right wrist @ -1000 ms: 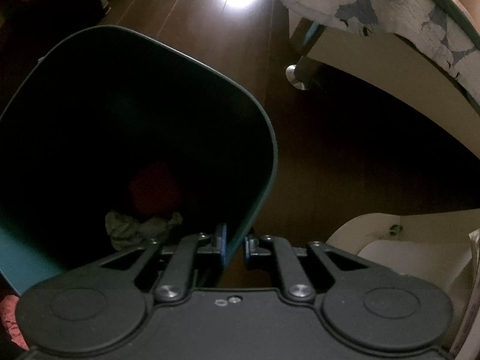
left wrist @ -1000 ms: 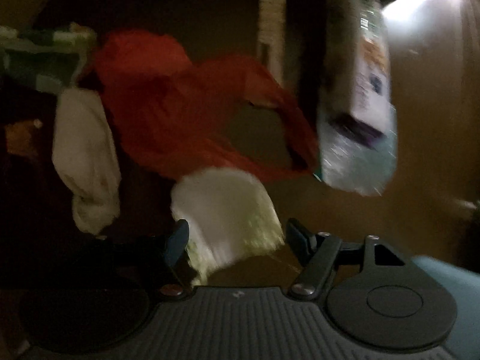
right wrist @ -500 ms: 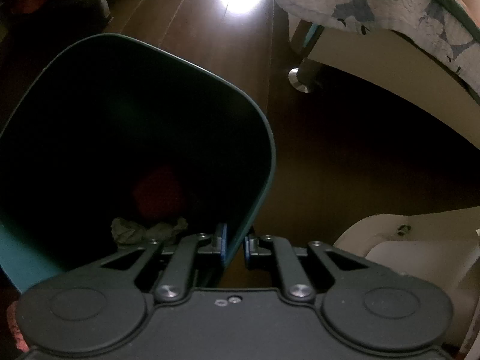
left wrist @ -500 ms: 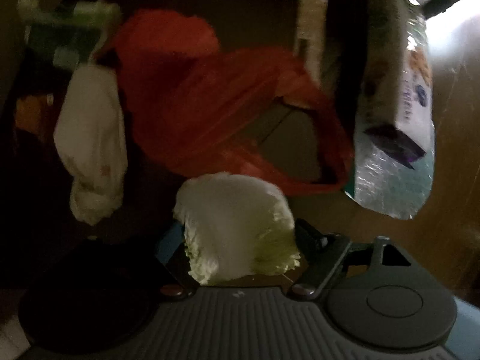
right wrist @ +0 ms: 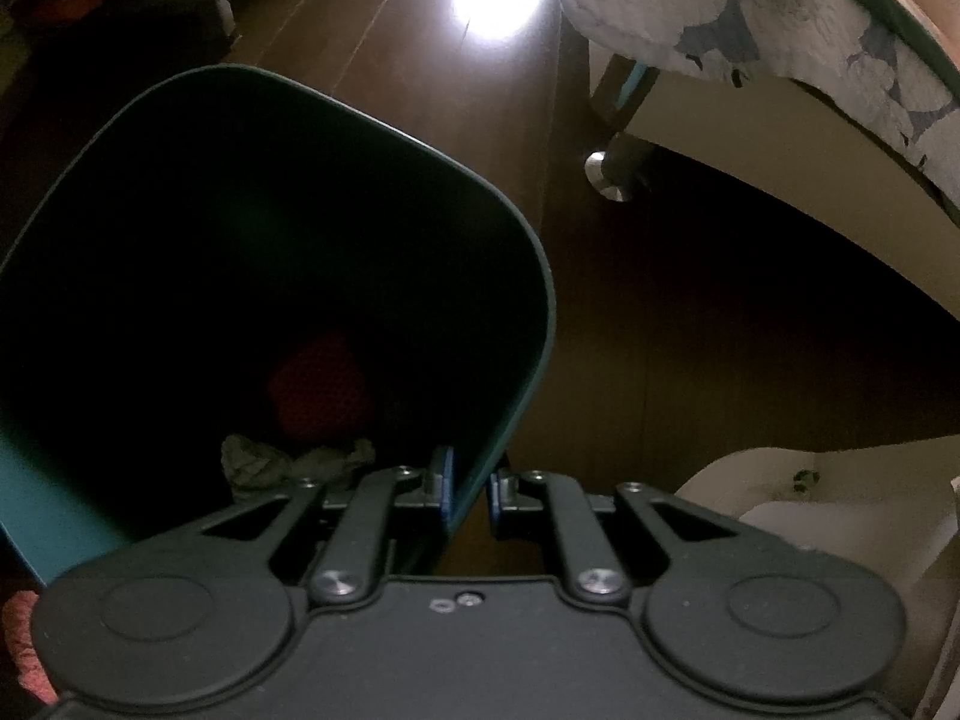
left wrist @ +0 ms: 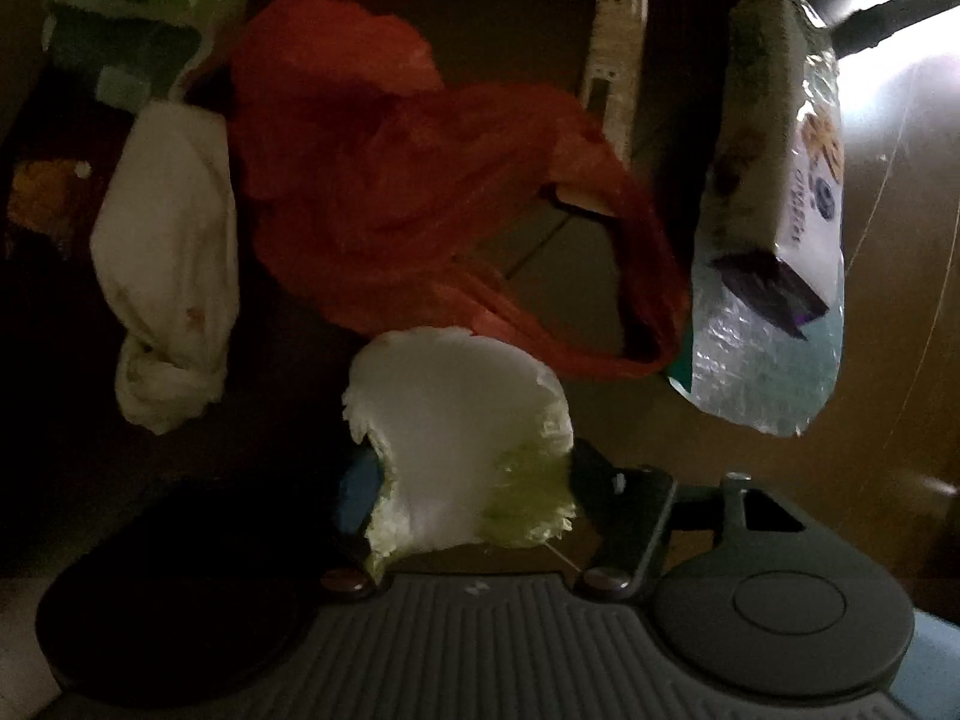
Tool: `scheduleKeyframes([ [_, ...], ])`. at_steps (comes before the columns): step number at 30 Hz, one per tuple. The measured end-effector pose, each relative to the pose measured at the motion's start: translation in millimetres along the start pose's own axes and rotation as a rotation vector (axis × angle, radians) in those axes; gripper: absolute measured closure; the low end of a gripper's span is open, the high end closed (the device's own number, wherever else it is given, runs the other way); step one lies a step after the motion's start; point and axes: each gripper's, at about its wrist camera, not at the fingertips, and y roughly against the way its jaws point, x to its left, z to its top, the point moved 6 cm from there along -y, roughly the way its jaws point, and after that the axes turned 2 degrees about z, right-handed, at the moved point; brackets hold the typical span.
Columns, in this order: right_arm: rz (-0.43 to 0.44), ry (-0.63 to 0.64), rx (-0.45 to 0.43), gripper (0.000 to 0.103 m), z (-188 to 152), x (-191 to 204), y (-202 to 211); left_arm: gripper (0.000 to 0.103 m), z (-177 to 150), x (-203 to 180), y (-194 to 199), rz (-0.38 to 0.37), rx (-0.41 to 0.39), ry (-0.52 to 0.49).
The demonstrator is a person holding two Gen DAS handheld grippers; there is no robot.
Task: Collect trash
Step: 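Grasp the white cabbage leaf with the left tool and lift, then carry the cabbage leaf over the bin and open the left tool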
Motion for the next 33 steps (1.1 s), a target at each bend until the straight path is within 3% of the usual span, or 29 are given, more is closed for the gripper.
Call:
scheduleKeyframes([
  [10, -0.011, 0.069, -0.074, 0.094, 11.8, 2.8, 0.8, 0.042, -14.2, -20.2, 27.2, 0.074, -0.012, -0.17],
  [15, 0.011, 0.124, -0.103, 0.094, 29.7, 9.0, 5.0, 0.042, -32.2, -61.7, 67.3, 0.021, -0.034, -0.314],
  [21, 0.009, 0.212, -0.122, 0.096, 45.2, 21.5, 12.7, 0.042, -58.1, -137.8, 159.1, -0.108, -0.179, -0.554],
  [26, -0.019, 0.237, -0.158, 0.099, 57.3, 19.8, 24.1, 0.042, -92.6, -177.3, 245.5, -0.255, -0.318, -0.73],
  [30, -0.051, 0.245, -0.16, 0.101, 61.7, 13.3, 30.8, 0.042, -139.6, -203.0, 291.8, -0.367, -0.351, -0.869],
  [33, -0.066, 0.233, -0.154, 0.102, 63.5, 2.0, 35.1, 0.042, -177.3, -228.7, 305.4, -0.451, -0.316, -0.958],
])
